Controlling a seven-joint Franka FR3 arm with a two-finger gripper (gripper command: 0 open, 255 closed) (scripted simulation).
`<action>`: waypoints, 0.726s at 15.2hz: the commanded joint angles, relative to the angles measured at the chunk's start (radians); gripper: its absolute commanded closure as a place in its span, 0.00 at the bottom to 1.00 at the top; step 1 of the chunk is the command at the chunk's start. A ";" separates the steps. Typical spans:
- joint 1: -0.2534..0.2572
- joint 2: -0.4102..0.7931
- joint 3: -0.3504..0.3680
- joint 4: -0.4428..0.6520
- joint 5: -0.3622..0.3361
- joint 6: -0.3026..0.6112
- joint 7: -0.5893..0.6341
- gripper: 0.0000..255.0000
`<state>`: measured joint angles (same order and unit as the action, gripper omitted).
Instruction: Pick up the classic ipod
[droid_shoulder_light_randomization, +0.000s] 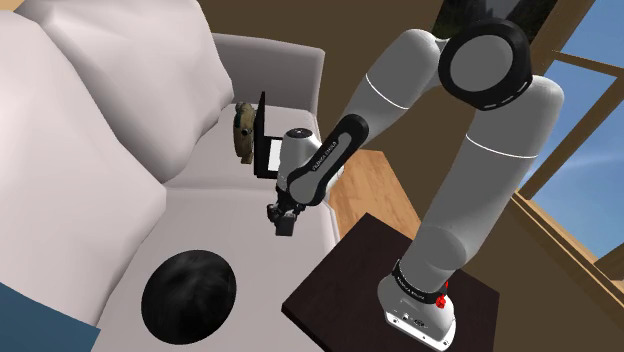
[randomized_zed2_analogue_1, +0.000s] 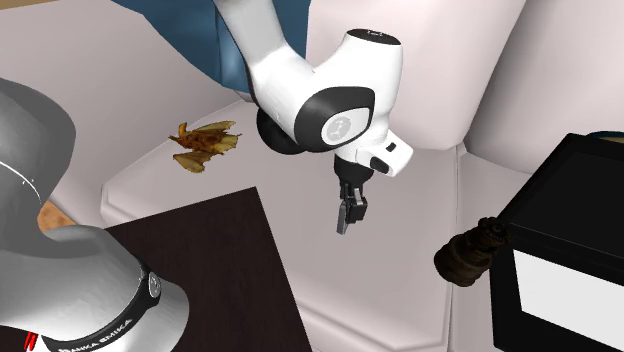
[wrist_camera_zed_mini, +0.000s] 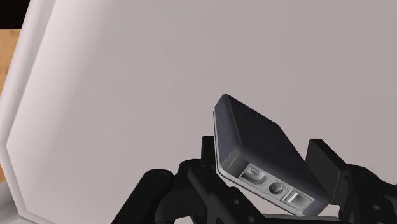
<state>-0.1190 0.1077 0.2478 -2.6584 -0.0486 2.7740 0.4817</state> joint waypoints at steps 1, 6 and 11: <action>0.000 0.002 0.000 -0.001 0.000 0.001 0.001 1.00; 0.001 0.000 0.001 -0.002 0.000 0.000 0.001 1.00; -0.005 -0.065 0.013 -0.002 0.044 -0.063 -0.032 1.00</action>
<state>-0.1228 0.0612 0.2575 -2.6585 -0.0166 2.7281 0.4585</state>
